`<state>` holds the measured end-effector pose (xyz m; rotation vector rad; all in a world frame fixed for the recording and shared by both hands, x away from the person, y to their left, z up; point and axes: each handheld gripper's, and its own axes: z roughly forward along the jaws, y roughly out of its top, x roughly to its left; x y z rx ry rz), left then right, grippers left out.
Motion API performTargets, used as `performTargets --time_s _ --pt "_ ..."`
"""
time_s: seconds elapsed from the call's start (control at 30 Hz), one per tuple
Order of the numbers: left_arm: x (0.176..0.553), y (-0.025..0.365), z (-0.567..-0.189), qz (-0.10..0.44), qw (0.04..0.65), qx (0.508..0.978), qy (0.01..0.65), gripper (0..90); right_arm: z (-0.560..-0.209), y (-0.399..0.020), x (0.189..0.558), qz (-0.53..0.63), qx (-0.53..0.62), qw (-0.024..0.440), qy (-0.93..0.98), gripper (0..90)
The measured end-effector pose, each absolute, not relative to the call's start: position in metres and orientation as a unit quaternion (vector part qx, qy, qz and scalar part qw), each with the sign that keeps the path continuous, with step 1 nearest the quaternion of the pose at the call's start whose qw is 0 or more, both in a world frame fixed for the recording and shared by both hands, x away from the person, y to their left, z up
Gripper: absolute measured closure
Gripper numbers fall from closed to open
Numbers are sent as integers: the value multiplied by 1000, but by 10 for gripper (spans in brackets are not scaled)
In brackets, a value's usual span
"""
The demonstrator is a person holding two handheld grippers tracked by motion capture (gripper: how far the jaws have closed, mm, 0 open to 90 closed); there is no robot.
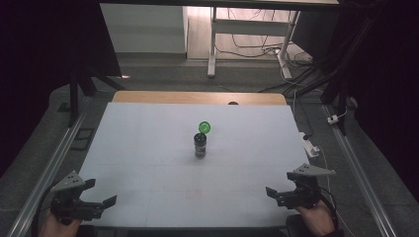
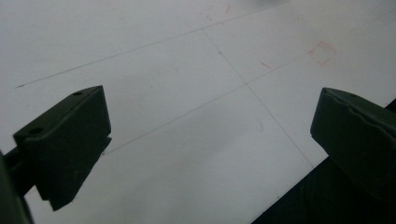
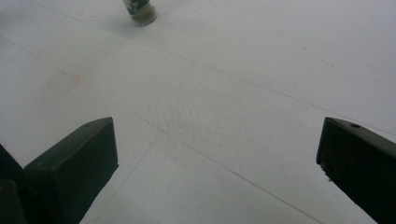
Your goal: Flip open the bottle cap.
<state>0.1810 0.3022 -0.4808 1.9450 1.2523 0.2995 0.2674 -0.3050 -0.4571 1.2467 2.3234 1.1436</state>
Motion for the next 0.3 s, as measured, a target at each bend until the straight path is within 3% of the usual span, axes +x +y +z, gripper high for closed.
performTargets --time_s 0.3 --pt "181 304 -481 112 392 766 497 0 -458 -308 266 379 433 133 807 0"
